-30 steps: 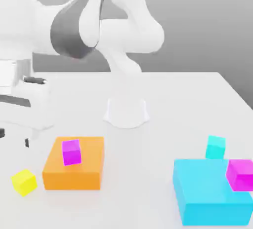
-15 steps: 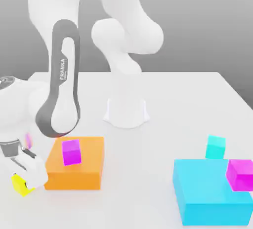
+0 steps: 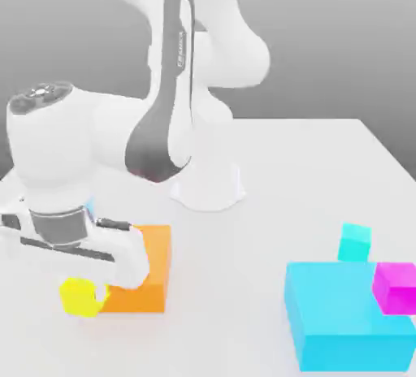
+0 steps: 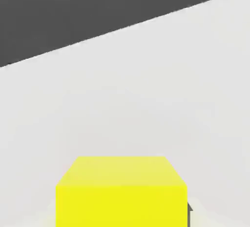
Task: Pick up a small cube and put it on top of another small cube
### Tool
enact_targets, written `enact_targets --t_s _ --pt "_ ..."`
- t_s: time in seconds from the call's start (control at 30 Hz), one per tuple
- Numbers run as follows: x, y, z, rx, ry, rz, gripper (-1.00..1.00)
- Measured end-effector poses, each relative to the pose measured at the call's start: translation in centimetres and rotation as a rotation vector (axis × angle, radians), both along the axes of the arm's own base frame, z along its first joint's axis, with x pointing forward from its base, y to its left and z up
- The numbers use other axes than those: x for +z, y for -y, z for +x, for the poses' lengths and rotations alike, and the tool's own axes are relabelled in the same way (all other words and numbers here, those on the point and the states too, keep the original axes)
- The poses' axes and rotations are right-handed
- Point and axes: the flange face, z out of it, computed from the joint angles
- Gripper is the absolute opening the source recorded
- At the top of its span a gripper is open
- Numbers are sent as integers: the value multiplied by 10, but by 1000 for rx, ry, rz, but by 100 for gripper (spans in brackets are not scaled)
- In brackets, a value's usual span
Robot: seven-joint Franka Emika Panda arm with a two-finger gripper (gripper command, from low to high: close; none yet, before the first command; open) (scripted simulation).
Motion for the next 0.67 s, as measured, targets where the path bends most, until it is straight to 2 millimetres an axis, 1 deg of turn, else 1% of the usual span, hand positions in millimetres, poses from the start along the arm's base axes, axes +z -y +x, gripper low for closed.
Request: enact_targets --t_s 0.07,0.13,0.2,0.23,0.3,0.33,0.4,0.43,0.47,0.53,0.57,0.67 --pt "11 -49 12 141 2 4 -100" --pt "22 -99 19 283 4 5 -100" --pt "34 -155 20 436 6 4 -100" --pt "41 -187 17 522 7 3 -100" --pt "55 -258 3 714 9 -3 -100" --pt "64 -296 -8 820 11 -7 -100" --pt "83 -368 -39 1037 16 -21 -100" --pt "81 -383 -46 1086 18 -26 -100" --pt "71 -382 -43 1088 18 -29 -100" --pt "42 -381 -43 1093 18 -32 -100" --pt "33 -381 -43 1094 18 -32 100" --pt "33 -381 -43 1094 18 -32 100"
